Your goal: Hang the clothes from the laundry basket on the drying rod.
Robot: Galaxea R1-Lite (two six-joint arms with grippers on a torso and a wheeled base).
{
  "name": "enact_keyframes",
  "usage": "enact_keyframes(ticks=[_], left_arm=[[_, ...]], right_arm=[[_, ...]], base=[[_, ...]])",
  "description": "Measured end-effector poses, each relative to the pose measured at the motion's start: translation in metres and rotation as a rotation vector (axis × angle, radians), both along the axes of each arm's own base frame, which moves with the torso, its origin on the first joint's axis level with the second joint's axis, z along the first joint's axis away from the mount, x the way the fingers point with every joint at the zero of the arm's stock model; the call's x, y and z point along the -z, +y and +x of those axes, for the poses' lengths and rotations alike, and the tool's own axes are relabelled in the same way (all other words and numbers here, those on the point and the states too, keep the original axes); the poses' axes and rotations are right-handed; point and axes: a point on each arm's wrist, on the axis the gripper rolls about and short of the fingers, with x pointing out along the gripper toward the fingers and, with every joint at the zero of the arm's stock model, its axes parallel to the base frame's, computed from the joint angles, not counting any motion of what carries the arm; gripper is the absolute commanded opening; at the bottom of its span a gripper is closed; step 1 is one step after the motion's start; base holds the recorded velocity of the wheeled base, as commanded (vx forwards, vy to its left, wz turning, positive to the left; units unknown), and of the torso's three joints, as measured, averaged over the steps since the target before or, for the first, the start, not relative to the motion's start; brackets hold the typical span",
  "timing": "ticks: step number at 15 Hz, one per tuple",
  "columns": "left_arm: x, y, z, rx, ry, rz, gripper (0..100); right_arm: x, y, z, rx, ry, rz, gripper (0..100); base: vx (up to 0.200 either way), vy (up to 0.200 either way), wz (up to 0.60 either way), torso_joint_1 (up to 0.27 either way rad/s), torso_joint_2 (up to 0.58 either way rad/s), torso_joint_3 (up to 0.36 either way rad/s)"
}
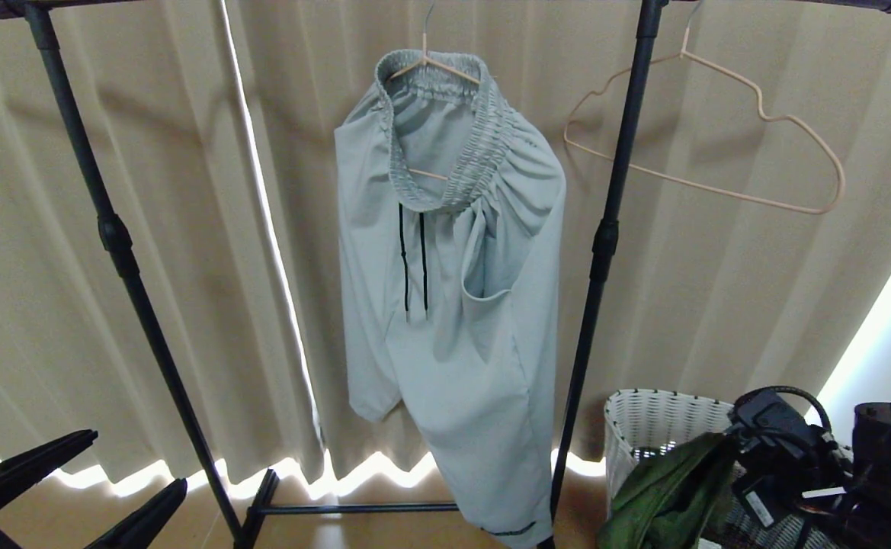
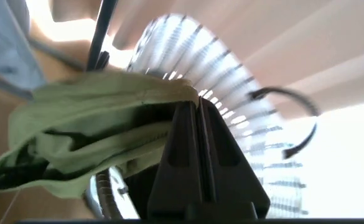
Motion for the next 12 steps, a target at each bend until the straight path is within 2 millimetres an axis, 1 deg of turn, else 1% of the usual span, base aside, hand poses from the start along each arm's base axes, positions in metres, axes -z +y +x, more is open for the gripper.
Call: enact_keyframes(ticks=[3, 6, 8, 9, 10, 12], left_arm=[[0.001, -0.003, 0.0, 0.035, 0.008, 0.001, 100], [-0.001, -0.007, 0.006, 0.065, 0.025, 0.007, 100], [-0.007, -0.01, 0.015, 0.071, 0.033, 0.011, 100], [-0.01, -0.012, 0.021, 0.074, 0.038, 0.013, 100], [-0.013, -0.015, 0.027, 0.08, 0.044, 0.015, 100], [-0.017, -0.02, 0.037, 0.093, 0.059, 0.019, 100]], right_arm=[[-0.028, -0.001, -0.011, -0.004, -0.047, 0.009, 0], [-0.068, 0.001, -0.012, -0.017, -0.062, 0.05, 0], [-0.097, 0.011, -0.016, -0.051, -0.102, 0.147, 0], [-0.109, 0.018, -0.019, -0.077, -0.13, 0.198, 0], [-0.118, 0.024, -0.022, -0.104, -0.155, 0.246, 0], [-0.128, 0.032, -0.027, -0.147, -0.186, 0.292, 0]], base=[[0.0, 0.0, 0.0, 0.0, 0.0, 0.0], [0.0, 0.0, 0.0, 0.0, 0.0, 0.0], [0.0, 0.0, 0.0, 0.0, 0.0, 0.0], [0.0, 0.0, 0.0, 0.0, 0.0, 0.0], [0.0, 0.0, 0.0, 0.0, 0.0, 0.0], [0.0, 0.0, 0.0, 0.0, 0.0, 0.0]])
